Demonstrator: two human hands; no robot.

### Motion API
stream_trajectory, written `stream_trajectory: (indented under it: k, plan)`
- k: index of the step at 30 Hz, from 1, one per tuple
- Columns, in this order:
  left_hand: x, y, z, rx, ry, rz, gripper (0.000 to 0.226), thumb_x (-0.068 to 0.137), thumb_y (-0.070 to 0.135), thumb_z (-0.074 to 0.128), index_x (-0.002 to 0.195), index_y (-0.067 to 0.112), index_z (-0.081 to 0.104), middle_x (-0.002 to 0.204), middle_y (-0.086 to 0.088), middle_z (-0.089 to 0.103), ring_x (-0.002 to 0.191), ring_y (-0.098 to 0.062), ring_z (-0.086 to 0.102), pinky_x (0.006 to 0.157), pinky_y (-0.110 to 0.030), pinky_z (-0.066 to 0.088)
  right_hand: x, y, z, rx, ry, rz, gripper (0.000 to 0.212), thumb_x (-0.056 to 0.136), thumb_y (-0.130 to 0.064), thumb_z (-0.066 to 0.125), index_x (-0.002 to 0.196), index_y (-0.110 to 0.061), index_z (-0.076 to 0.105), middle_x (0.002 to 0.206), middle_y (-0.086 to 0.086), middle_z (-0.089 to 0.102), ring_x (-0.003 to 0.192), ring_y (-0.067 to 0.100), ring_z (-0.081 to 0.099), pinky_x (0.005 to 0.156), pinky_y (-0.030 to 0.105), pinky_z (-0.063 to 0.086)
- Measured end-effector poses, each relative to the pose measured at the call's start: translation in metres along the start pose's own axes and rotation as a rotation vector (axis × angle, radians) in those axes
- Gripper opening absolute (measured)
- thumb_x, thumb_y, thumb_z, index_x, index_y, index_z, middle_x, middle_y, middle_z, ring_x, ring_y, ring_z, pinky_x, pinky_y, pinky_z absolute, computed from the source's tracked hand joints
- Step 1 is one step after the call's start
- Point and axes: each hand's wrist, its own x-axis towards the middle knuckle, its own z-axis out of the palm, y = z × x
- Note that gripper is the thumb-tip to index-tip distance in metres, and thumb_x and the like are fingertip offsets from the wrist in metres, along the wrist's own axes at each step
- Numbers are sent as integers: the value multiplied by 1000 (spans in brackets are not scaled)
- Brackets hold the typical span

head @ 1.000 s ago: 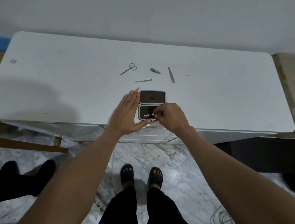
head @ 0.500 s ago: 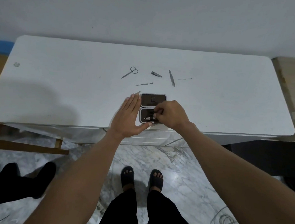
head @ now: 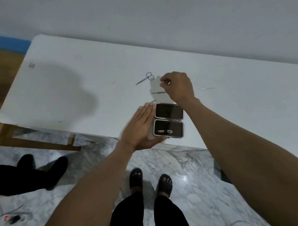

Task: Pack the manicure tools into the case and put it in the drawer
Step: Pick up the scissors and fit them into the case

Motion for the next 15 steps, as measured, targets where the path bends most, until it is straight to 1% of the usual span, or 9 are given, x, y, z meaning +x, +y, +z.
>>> stream_trajectory:
  k: [2, 4, 8, 11, 13, 15]
  plan:
    - [0, -1, 2, -14, 28, 9, 114, 92, 80, 48, 162, -7, 23, 173, -22, 20, 163, -33, 16, 134, -49, 16, 13, 0, 8, -11, -12, -10, 20, 88, -20, 65, 106, -22, 73, 101, -4, 71, 95, 14, 62, 77, 27, 43]
    - [0, -2, 3, -53, 62, 16, 114, 92, 78, 53, 161, -8, 26, 171, -24, 24, 162, -35, 20, 133, -51, 19, 26, 1, 19, 4, -12, -30, 19, 87, -20, 66, 104, -23, 74, 99, -1, 70, 96, 19, 63, 78, 30, 48]
    - [-1, -3, 3, -141, 111, 19, 113, 91, 75, 59, 160, -9, 29, 170, -25, 27, 161, -37, 23, 129, -56, 26, 46, -5, 32, 26, -31, -47, 21, 88, -25, 61, 105, -27, 73, 100, 3, 69, 98, 21, 63, 77, 31, 49]
    - [-1, -2, 2, -142, 119, 11, 112, 91, 74, 61, 158, -10, 32, 169, -25, 29, 160, -37, 25, 129, -56, 27, 58, -6, 38, -10, -37, -80, 25, 89, -21, 55, 103, -28, 74, 100, 3, 67, 97, 20, 60, 74, 27, 43]
    - [-1, -2, 2, -134, 111, 4, 113, 90, 74, 63, 158, -10, 32, 169, -25, 29, 161, -37, 24, 128, -56, 27, 64, -6, 42, -63, -46, -104, 24, 89, -18, 56, 102, -26, 74, 101, 4, 66, 98, 22, 61, 72, 26, 39]
    - [0, -2, 2, -136, 107, -5, 114, 89, 74, 64, 158, -10, 32, 169, -25, 29, 161, -37, 24, 128, -56, 27, 67, -8, 43, -126, -40, -121, 21, 90, -20, 57, 100, -26, 75, 102, 4, 66, 98, 25, 61, 70, 27, 39]
